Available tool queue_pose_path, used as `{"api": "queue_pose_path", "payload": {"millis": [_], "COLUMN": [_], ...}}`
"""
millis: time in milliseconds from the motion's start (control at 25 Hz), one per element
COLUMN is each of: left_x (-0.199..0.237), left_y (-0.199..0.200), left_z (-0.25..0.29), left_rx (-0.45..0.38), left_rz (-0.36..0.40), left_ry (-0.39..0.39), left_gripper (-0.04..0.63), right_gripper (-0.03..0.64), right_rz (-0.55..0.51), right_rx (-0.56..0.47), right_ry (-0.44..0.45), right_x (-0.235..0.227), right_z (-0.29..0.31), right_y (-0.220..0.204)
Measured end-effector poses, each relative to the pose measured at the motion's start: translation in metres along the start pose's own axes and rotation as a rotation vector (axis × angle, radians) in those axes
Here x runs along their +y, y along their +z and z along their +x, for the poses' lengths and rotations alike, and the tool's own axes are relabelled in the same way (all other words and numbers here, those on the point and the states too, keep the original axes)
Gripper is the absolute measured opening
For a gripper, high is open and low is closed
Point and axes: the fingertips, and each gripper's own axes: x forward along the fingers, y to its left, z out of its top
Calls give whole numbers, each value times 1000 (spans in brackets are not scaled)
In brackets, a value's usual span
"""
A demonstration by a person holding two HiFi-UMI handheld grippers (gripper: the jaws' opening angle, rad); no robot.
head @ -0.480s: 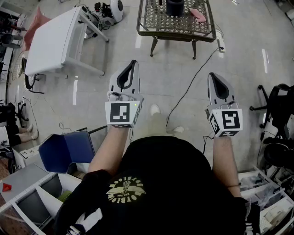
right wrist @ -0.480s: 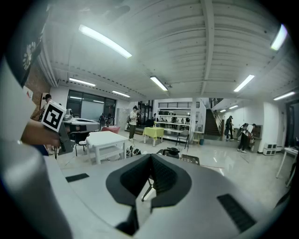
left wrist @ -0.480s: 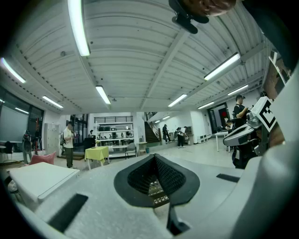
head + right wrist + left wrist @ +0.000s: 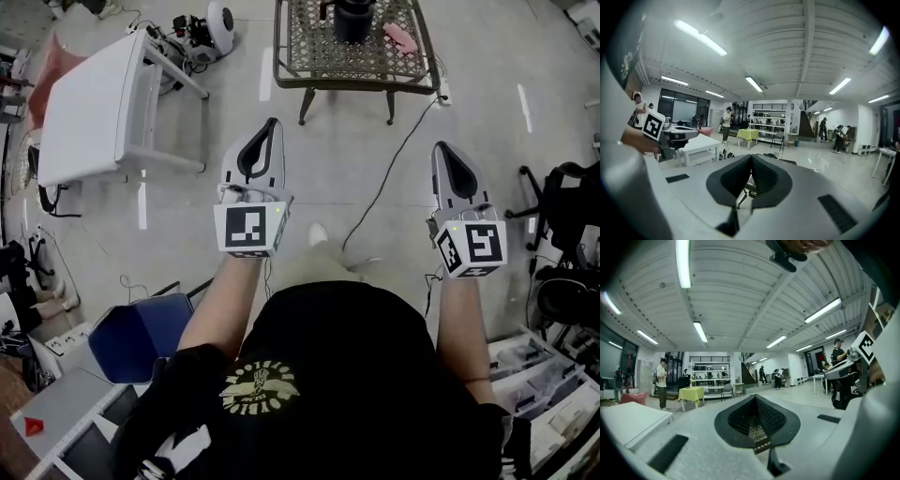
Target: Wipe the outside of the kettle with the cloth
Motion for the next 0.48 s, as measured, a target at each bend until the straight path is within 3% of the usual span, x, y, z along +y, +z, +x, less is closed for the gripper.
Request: {"api": "queue_pose_path", "payload": {"millis": [280,480], "left_x": [18,10], "left_y": [-6,-11], "left_z": [30,49], "left_rx": [2,13], "left_rz": [-11,-26], "left_ry": [-14,-23], "left_gripper": [8,8], "right_gripper": [11,11], "right_rz": [10,18], "right_rx": [26,17], "right_ry": [-24,4], "right_x": [-13,-26], "right_z": [16,29], "right_y": [-2,-7]}}
